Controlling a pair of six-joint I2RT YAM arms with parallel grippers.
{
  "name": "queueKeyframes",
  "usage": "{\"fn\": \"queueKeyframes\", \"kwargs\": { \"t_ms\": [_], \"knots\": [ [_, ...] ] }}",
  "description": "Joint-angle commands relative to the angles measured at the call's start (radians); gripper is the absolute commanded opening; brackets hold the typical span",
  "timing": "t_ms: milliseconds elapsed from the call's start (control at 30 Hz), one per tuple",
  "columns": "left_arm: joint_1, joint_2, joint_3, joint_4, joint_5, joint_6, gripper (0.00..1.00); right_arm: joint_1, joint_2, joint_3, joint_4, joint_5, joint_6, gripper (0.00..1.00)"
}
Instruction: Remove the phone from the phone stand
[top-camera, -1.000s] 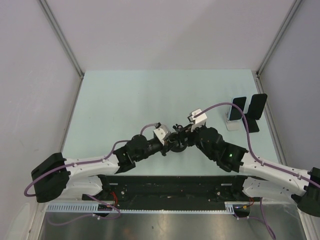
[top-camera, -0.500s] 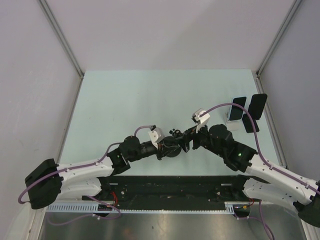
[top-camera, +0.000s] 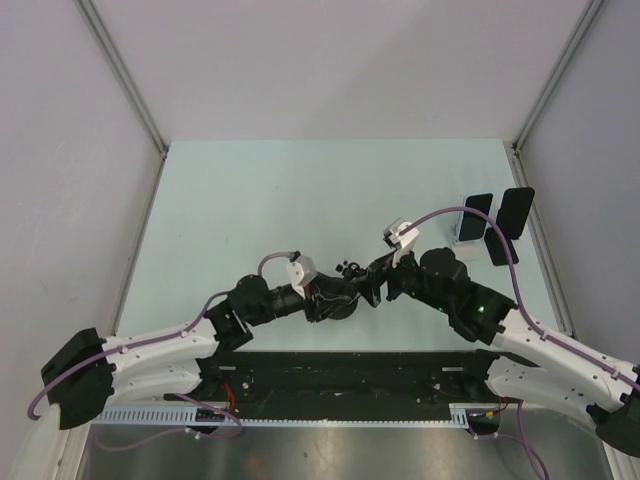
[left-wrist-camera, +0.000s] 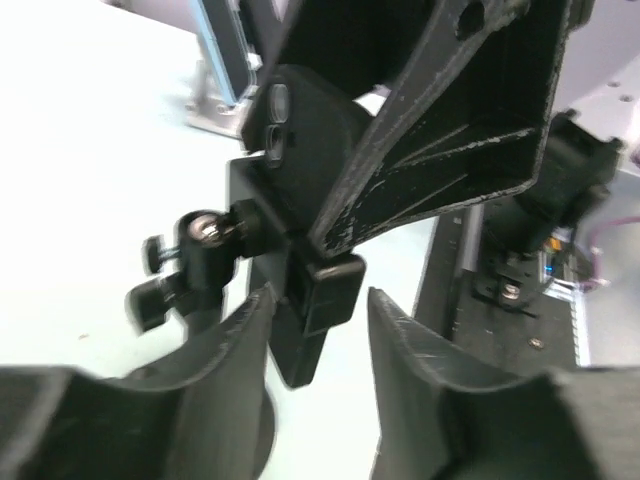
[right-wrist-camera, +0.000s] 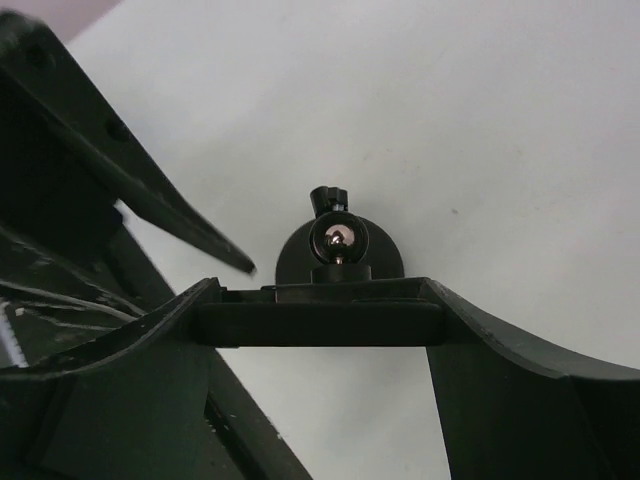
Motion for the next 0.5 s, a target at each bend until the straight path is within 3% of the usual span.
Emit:
{"fn": "queueKeyframes", "kwargs": {
  "t_ms": [0,67,167,300,467],
  "knots": [
    [-0.029,-0.044,0.013,-0.01,-0.202,0.061,0.56,0.022,-0.02,0.025,0.061,0.213,-0.047,0.0],
    [-0.092,-0.046,0.024,-0.015,-0.258,0.098,0.74,0.055,0.011,0.04,0.065,0.317,-0.04,0.0],
    [-0.132,-0.04,0.034,-0.016,-0.403,0.106,0.86,0.115,0.043,0.061,0.064,0.442,-0.033,0.0],
    [-0.158,-0.012,0.06,-0.023,-0.507,0.13,0.89,0.167,0.095,0.086,0.064,0.551,0.002,0.0],
    [-0.166,0.052,0.093,-0.027,-0.61,0.155,0.84,0.203,0.12,0.104,0.065,0.624,0.019,0.0]
  ]
}}
